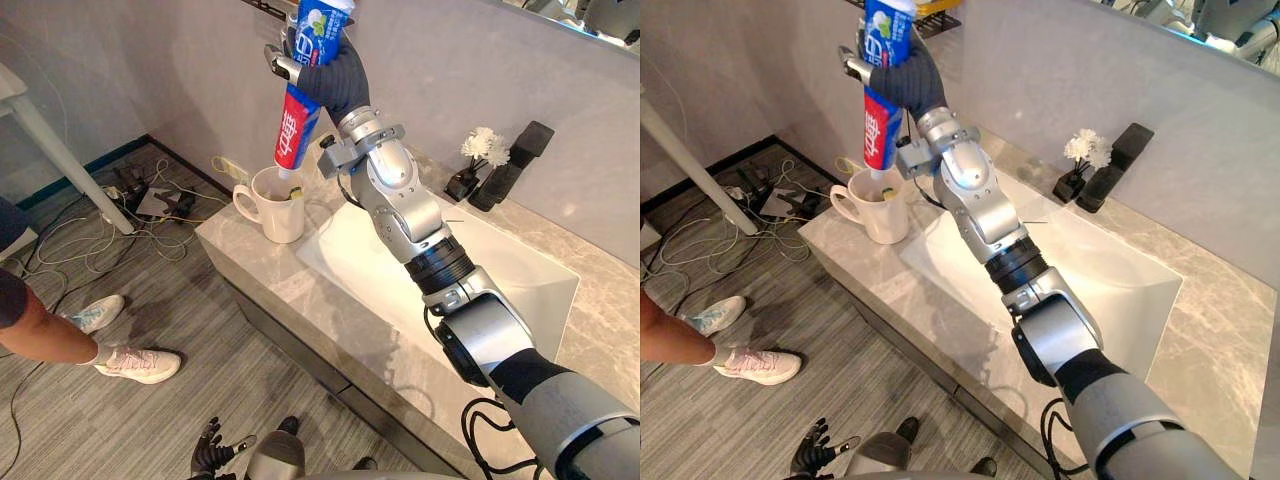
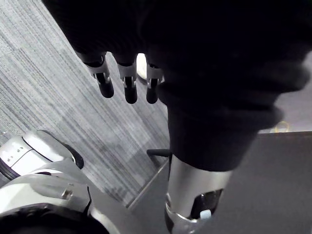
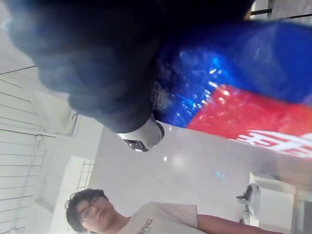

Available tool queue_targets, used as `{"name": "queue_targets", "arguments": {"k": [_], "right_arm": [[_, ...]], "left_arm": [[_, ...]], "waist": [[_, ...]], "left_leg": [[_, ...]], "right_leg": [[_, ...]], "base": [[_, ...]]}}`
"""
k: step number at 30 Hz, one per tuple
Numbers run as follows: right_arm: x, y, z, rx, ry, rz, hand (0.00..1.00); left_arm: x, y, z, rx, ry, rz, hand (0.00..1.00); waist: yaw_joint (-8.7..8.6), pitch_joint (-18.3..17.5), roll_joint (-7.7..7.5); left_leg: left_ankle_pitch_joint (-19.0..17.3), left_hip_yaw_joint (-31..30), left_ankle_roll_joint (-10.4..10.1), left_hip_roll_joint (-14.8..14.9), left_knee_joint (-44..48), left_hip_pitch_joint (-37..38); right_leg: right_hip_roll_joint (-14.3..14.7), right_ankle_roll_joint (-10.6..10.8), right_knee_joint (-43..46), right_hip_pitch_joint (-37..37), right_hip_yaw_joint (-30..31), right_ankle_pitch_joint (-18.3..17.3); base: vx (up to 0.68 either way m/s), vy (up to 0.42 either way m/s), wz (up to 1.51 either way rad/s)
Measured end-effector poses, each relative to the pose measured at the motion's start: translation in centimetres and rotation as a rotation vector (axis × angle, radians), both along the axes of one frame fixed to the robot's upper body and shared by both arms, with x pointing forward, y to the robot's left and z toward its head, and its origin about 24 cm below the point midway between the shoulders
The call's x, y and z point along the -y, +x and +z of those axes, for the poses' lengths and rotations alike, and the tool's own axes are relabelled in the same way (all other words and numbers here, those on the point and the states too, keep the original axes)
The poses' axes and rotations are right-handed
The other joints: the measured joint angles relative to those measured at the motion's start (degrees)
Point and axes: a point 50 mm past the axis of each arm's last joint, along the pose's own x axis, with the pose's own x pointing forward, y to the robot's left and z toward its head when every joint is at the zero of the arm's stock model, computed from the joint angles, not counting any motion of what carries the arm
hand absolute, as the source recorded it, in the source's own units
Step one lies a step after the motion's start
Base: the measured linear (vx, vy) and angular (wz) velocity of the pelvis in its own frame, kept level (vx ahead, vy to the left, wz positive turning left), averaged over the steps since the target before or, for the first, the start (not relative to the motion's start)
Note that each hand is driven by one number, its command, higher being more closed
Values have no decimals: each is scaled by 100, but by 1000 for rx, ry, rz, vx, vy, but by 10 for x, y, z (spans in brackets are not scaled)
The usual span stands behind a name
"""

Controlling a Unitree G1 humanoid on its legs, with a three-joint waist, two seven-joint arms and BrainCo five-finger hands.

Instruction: Organize washtable

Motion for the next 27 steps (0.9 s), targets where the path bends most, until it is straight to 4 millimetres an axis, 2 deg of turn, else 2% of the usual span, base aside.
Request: {"name": "queue_targets", "arguments": {"k": [4, 12, 15, 27], "right_arm": [[0, 4, 6, 0, -16, -17, 100], [-1, 9, 6, -15, -43, -50, 100], [-1, 11, 3, -32, -52, -67, 100], [1, 16, -4, -54, -78, -96, 100]], "left_arm": [[-1, 5, 1, 12, -1, -17, 0], [-2, 9, 3, 22, 6, -31, 0], [-2, 9, 2, 16, 11, -56, 0], [-1, 9, 2, 14, 11, -62, 0]], "waist": [[89, 133, -22], [128, 323, -55], [155, 338, -50], [159, 377, -11]], "left_leg": [[-4, -39, -7, -22, 93, -121], [-5, -264, -7, -83, 196, -295], [-4, -287, -8, -67, 204, -330], [-4, -280, -10, -95, 312, -416]], "right_leg": [[-3, -1, 2, -54, -44, 1], [-19, 10, 10, -66, -295, -19], [-46, 4, 201, -165, -312, -127], [-90, 7, 314, -273, -341, -164]], "base": [[-3, 8, 6], [5, 15, 16], [3, 6, 3], [5, 8, 1]]}}
